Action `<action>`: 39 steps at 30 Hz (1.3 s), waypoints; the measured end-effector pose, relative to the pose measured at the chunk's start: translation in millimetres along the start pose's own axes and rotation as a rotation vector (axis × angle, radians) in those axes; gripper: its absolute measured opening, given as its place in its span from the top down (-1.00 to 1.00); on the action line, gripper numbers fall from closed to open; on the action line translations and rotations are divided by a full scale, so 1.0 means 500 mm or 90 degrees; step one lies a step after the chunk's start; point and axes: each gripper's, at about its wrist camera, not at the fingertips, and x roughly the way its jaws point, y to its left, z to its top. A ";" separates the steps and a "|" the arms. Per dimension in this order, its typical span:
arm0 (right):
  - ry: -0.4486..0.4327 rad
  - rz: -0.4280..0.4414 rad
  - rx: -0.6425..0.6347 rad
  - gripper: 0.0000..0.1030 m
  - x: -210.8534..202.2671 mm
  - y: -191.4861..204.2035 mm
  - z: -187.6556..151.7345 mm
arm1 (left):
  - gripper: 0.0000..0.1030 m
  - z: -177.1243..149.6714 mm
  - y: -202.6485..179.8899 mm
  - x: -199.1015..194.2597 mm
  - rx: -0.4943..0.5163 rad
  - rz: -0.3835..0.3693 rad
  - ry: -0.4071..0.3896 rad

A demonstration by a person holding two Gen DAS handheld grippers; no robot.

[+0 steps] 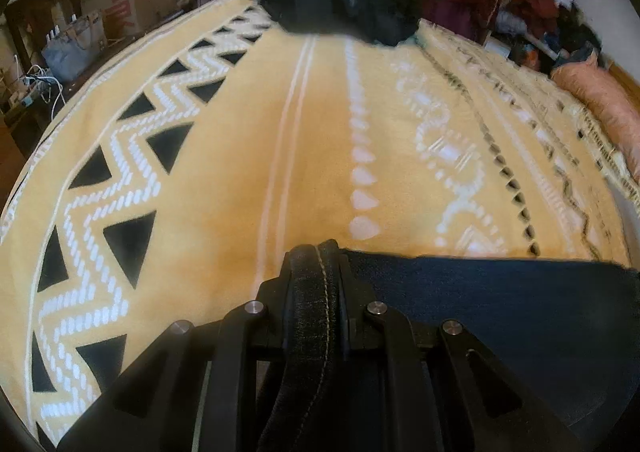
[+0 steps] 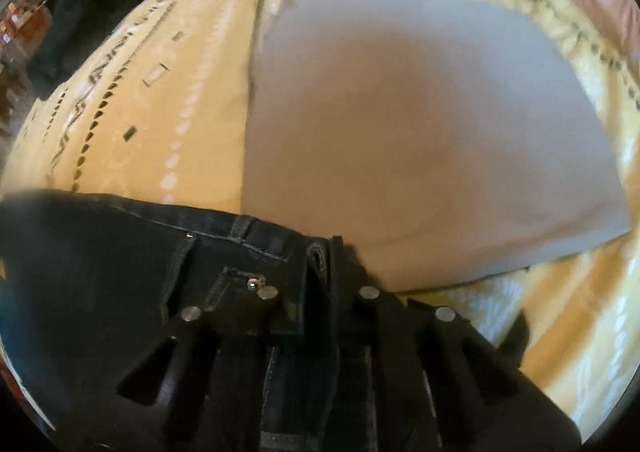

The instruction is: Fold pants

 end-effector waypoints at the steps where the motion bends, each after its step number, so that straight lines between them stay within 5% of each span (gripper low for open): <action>1: -0.013 0.010 0.003 0.89 -0.016 0.001 -0.005 | 0.68 0.004 -0.003 -0.014 -0.004 -0.001 -0.014; 8: -0.115 0.097 -0.001 0.94 -0.226 0.007 -0.083 | 0.68 0.010 -0.020 -0.230 -0.025 -0.080 -0.164; 15: -0.127 0.105 -0.046 0.94 -0.382 0.025 -0.239 | 0.67 -0.114 0.003 -0.451 -0.025 -0.122 -0.242; 21: -0.022 0.076 -0.067 0.94 -0.368 0.030 -0.411 | 0.65 -0.317 0.109 -0.491 -0.064 -0.100 -0.167; 26: 0.084 0.049 -0.050 0.93 -0.282 0.023 -0.510 | 0.59 -0.503 0.181 -0.409 -0.142 -0.068 -0.022; 29: 0.082 0.034 -0.038 0.86 -0.279 0.017 -0.520 | 0.48 -0.541 0.197 -0.425 -0.194 -0.086 -0.063; 34: 0.066 0.019 -0.037 0.78 -0.295 0.011 -0.516 | 0.26 -0.529 0.196 -0.469 -0.207 -0.051 -0.087; 39: 0.034 0.073 0.061 0.77 -0.306 -0.010 -0.525 | 0.25 -0.524 0.189 -0.513 -0.224 -0.059 -0.114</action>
